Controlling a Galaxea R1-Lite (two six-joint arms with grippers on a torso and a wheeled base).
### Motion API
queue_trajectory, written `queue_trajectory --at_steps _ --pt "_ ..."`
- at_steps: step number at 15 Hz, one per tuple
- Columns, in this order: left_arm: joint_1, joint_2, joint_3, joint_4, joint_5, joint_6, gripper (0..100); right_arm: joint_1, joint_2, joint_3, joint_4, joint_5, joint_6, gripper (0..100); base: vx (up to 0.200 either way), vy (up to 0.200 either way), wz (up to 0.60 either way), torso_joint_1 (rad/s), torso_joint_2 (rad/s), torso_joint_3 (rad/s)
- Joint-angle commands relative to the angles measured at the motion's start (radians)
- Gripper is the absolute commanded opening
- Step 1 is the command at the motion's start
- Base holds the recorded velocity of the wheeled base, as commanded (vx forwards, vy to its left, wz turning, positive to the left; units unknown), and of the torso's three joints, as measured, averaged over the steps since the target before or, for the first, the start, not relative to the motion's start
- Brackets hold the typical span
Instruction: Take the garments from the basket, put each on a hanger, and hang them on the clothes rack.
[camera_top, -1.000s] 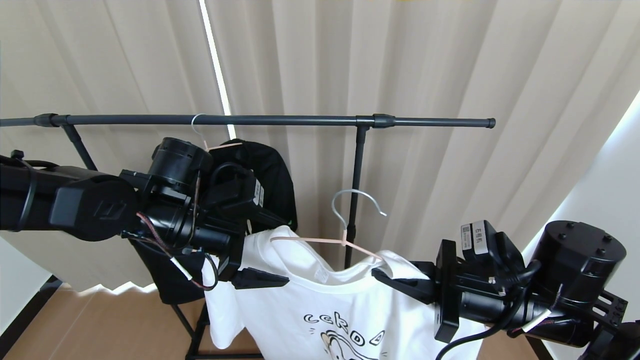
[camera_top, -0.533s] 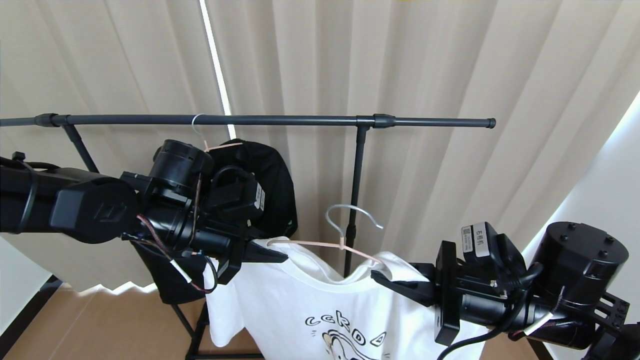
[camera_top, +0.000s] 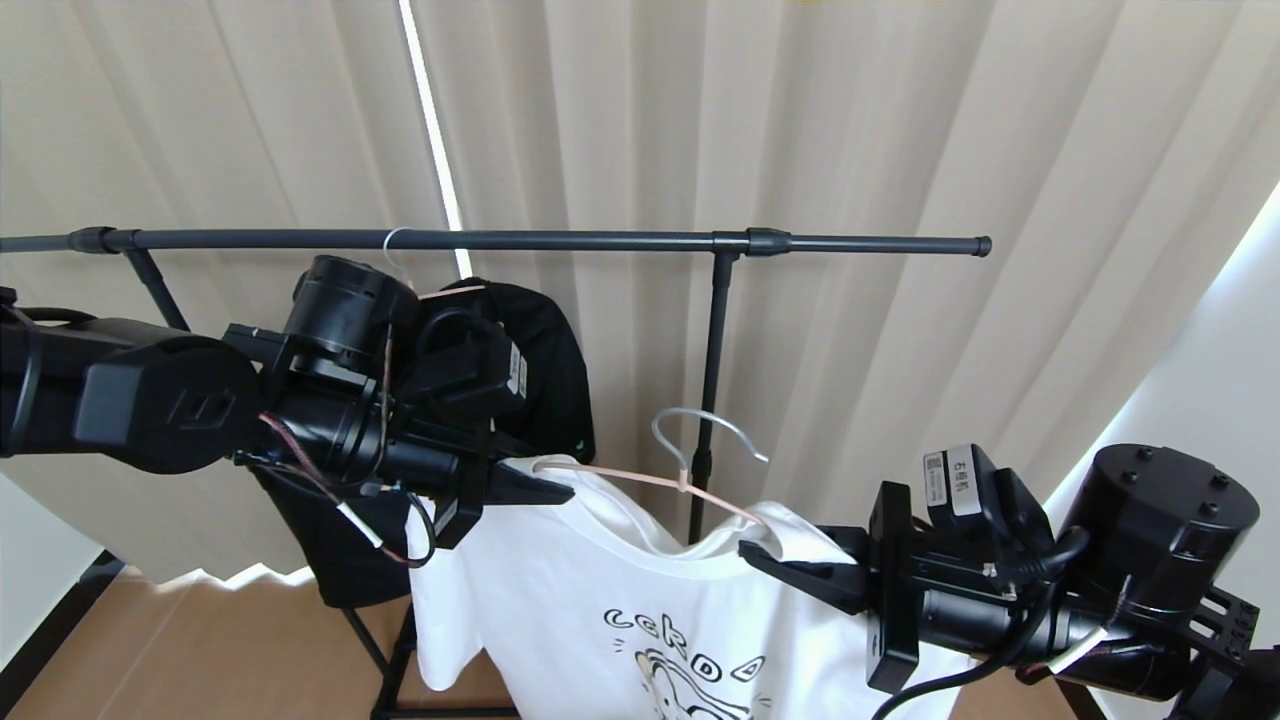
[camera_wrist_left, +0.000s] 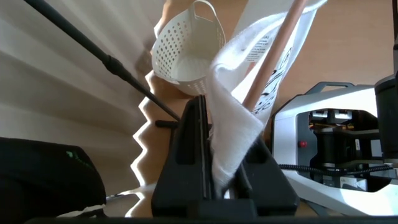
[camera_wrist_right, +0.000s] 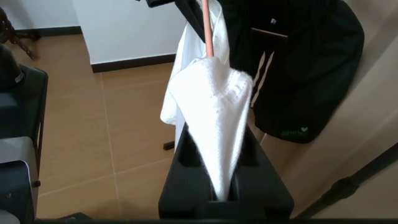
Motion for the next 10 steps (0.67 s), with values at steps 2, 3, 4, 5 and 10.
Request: queue_trajectory --at_steps 2,3,4,5,10 --pt "0.003 -0.013 -0.023 -0.002 0.070 -0.041 0 0.000 0.003 -0.004 0.003 0.000 0.001 0 0.000 0.000 0.00 0.000 0.00 0.000" --pt "-0.002 -0.021 -0.028 -0.002 0.085 -0.069 0 -0.001 0.003 -0.007 0.003 -0.001 0.002 0 0.000 0.000 0.00 0.000 0.00 0.000" --pt "-0.005 -0.027 -0.032 -0.007 0.097 -0.104 0 -0.001 0.003 -0.010 0.005 -0.001 0.005 0 0.000 0.000 0.00 0.000 0.00 0.000" --pt "-0.006 -0.033 -0.032 -0.027 0.113 -0.124 0 -0.001 0.003 -0.012 0.005 -0.001 0.005 0 0.000 0.000 0.00 0.000 0.00 0.000" --pt "-0.012 -0.044 -0.011 -0.056 0.130 -0.161 0 -0.001 0.003 -0.018 0.008 -0.004 0.015 0 0.000 0.000 0.00 0.000 0.00 0.000"
